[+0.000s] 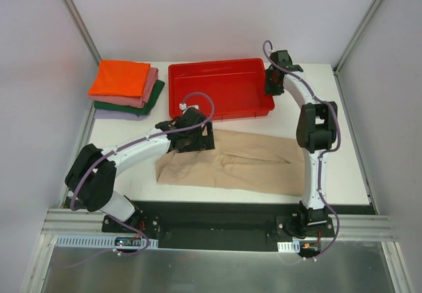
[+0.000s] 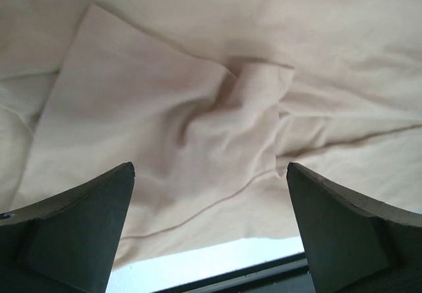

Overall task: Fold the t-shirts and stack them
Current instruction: Rotate the tshirt 90 degrees

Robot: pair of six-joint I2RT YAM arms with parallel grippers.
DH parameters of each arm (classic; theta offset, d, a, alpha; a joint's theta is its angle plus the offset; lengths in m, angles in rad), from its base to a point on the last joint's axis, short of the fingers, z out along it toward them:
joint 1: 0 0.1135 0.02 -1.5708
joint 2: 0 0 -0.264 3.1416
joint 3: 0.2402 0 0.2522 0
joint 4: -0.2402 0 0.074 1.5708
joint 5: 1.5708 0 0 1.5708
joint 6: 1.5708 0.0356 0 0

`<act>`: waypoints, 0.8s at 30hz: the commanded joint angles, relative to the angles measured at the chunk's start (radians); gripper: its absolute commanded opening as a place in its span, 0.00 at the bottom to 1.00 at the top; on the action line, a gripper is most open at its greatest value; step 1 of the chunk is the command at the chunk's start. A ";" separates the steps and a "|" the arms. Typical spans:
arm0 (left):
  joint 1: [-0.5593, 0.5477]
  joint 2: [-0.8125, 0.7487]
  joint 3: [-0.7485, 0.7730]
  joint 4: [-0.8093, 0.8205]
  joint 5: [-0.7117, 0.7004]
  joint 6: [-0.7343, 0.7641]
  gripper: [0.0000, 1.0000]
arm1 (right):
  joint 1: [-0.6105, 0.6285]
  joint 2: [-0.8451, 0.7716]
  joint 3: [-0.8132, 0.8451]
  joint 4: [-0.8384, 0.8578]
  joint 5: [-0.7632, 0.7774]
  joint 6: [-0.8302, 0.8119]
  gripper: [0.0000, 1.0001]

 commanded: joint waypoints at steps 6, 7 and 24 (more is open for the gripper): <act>-0.045 0.020 -0.091 0.008 0.079 -0.052 0.99 | -0.129 -0.153 -0.114 -0.026 0.176 0.001 0.17; -0.045 0.028 -0.101 0.006 0.081 -0.053 0.99 | -0.157 -0.167 -0.132 -0.026 0.185 -0.014 0.17; 0.140 0.312 0.137 -0.015 -0.065 0.064 0.99 | -0.375 -0.458 -0.474 0.092 0.055 0.026 0.97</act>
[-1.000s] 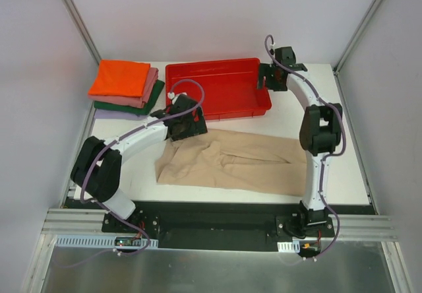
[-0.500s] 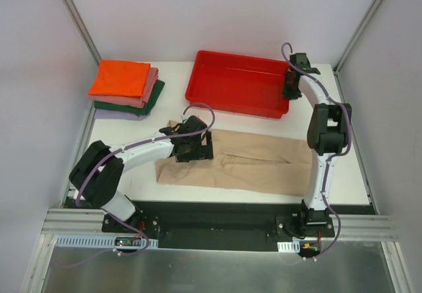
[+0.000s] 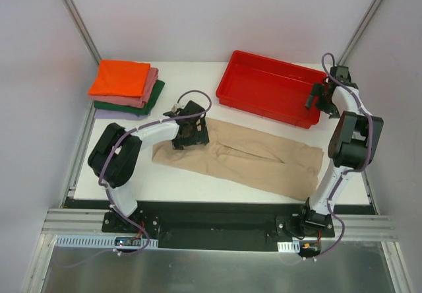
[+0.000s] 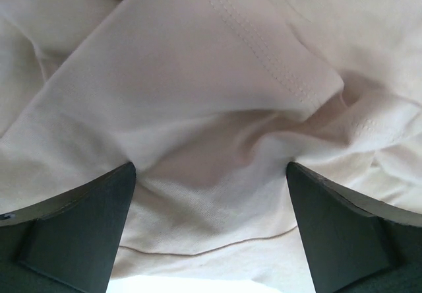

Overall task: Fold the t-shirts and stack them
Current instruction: Rotate the tshirt 90 degrees

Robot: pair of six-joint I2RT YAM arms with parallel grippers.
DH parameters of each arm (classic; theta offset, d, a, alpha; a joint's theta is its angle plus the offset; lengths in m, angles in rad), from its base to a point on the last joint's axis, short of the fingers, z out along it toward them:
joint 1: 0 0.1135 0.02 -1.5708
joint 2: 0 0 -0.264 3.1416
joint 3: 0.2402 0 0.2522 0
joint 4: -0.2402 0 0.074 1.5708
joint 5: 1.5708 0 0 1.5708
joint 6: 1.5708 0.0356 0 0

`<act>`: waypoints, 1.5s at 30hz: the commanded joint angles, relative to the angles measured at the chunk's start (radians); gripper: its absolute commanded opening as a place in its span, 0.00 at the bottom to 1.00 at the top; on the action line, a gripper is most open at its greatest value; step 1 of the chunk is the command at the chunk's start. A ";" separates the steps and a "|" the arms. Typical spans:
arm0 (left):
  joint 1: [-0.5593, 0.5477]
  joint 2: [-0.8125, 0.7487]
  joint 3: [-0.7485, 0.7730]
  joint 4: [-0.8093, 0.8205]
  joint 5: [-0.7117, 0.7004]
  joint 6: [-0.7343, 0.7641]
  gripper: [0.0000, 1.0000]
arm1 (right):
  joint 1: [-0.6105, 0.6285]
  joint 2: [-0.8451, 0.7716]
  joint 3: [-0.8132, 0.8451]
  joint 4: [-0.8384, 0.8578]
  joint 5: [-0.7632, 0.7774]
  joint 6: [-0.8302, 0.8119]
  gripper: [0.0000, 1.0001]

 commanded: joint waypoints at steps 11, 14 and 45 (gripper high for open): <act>0.176 0.384 0.547 -0.047 0.076 0.352 0.99 | 0.168 -0.699 -0.573 0.052 -0.069 0.179 0.96; 0.196 0.451 0.633 -0.056 0.199 0.468 0.99 | 0.265 -0.794 -0.724 0.057 -0.150 0.170 0.96; 0.393 0.998 1.458 -0.109 0.515 0.176 0.99 | 1.156 -0.397 -0.641 0.258 -0.485 0.481 0.96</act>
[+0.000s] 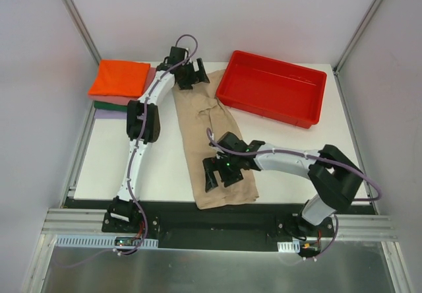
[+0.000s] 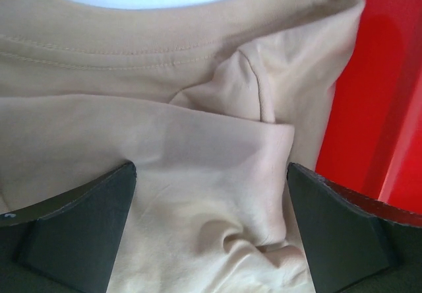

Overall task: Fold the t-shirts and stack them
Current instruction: Rotate the tshirt 90 degrees

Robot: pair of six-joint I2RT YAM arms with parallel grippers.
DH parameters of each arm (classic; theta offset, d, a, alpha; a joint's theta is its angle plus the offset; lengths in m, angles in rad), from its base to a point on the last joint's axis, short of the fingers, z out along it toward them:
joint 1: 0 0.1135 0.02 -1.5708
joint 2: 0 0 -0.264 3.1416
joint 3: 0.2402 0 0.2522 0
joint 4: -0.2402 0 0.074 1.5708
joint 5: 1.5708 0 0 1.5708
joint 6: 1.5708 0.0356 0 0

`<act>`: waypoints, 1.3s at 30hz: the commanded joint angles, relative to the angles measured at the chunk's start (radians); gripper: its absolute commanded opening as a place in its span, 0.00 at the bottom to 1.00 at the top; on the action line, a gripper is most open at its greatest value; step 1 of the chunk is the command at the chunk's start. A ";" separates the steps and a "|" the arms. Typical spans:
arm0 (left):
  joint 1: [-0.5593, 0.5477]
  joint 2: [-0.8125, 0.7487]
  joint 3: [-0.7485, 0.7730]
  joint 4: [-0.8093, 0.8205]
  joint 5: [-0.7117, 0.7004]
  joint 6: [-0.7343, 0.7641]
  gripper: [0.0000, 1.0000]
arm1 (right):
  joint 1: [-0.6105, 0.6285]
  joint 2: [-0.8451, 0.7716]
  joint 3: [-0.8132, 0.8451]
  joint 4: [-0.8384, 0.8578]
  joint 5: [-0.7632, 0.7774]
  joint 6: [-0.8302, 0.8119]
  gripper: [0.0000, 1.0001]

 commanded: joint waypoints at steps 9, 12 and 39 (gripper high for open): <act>0.026 -0.144 -0.065 0.090 0.172 -0.125 0.99 | 0.018 -0.126 0.142 -0.072 0.167 -0.017 0.96; 0.020 -0.309 -0.175 0.090 0.201 -0.099 0.99 | 0.015 -0.266 0.092 -0.103 0.283 -0.004 0.96; -0.933 -1.689 -1.906 0.020 -0.362 -0.546 0.79 | -0.083 -0.711 -0.381 -0.184 0.299 0.191 0.98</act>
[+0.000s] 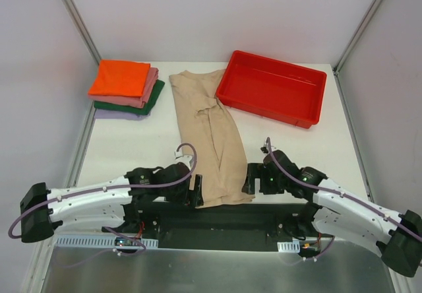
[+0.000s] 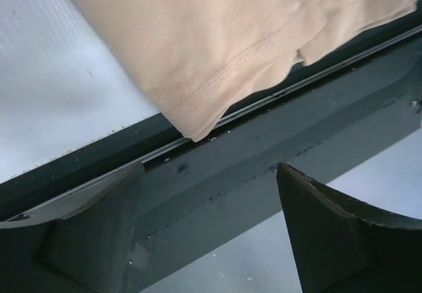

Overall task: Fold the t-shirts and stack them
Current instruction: Rotate the tshirt 90 degrees, then grab the bottom of the folded rectangular tshirt with both arms

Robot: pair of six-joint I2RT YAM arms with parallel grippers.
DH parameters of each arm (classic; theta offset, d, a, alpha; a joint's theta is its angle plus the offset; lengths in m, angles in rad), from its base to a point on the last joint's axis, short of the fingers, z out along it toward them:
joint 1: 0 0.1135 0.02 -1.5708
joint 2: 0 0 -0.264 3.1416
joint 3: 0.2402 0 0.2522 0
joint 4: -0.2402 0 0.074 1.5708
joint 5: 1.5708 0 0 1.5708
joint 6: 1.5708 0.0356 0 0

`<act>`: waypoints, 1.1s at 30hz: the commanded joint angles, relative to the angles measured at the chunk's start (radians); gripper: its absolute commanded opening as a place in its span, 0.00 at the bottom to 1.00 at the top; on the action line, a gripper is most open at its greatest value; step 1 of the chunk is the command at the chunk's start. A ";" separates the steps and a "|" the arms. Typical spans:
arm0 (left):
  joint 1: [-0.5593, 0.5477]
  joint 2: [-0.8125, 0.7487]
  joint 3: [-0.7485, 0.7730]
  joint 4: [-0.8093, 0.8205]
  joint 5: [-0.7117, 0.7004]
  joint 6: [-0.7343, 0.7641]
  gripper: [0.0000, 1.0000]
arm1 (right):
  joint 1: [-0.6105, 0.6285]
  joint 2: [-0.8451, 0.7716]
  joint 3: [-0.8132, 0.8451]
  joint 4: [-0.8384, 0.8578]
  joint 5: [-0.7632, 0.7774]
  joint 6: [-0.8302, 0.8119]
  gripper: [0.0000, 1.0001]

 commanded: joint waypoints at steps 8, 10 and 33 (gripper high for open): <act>-0.075 0.304 0.052 0.031 -0.026 -0.120 0.58 | -0.003 0.026 -0.073 0.074 -0.109 0.054 0.94; -0.075 0.339 0.066 0.033 -0.023 -0.114 0.52 | -0.005 0.012 -0.093 0.089 -0.108 0.066 0.90; -0.183 0.338 0.121 -0.015 0.029 -0.143 0.00 | 0.010 -0.022 -0.167 0.063 -0.235 0.109 0.01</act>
